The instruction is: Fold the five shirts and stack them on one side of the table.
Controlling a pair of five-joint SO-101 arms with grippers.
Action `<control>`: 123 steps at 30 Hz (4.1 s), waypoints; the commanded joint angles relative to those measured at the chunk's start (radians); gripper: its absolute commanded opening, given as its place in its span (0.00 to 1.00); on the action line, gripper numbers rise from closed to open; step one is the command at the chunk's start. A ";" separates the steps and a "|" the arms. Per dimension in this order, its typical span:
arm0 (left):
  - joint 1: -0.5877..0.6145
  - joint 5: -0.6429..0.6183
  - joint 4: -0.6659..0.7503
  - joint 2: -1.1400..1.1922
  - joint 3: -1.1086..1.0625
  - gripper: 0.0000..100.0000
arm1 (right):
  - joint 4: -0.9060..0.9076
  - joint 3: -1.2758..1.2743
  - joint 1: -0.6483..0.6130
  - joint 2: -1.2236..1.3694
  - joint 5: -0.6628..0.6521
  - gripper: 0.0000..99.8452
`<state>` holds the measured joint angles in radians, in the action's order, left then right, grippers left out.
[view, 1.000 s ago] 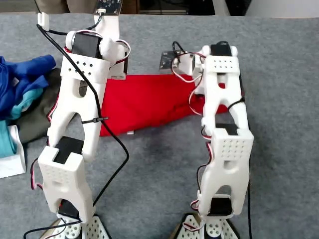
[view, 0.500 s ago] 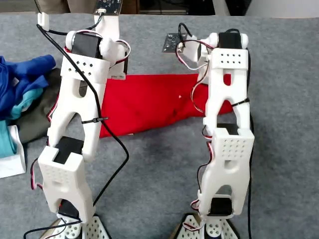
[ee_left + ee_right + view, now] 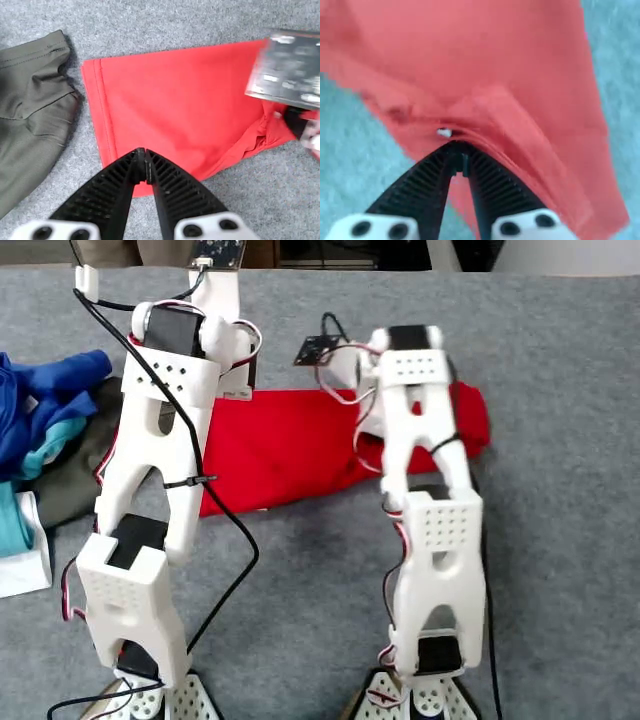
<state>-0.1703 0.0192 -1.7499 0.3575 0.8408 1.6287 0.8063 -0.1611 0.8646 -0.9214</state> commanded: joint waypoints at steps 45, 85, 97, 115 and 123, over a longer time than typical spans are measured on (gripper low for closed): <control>-0.006 0.009 -0.008 -0.059 0.000 0.02 | 0.158 0.246 0.358 0.002 0.144 0.00; 0.247 -0.028 -0.009 -0.050 -0.133 0.19 | 0.064 0.394 0.518 -0.150 0.345 0.01; 0.216 -0.048 0.143 0.077 -0.442 0.19 | -0.250 0.501 0.533 0.254 0.684 0.01; 0.207 -0.051 0.141 0.532 -0.018 0.19 | -0.187 0.862 0.559 0.472 0.687 0.01; 0.212 -0.055 0.144 0.627 0.012 0.13 | -0.189 0.862 0.588 0.469 0.758 0.01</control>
<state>0.0476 -0.0269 -1.6180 0.9682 0.8255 1.4354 1.6134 0.3959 1.3495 -0.1956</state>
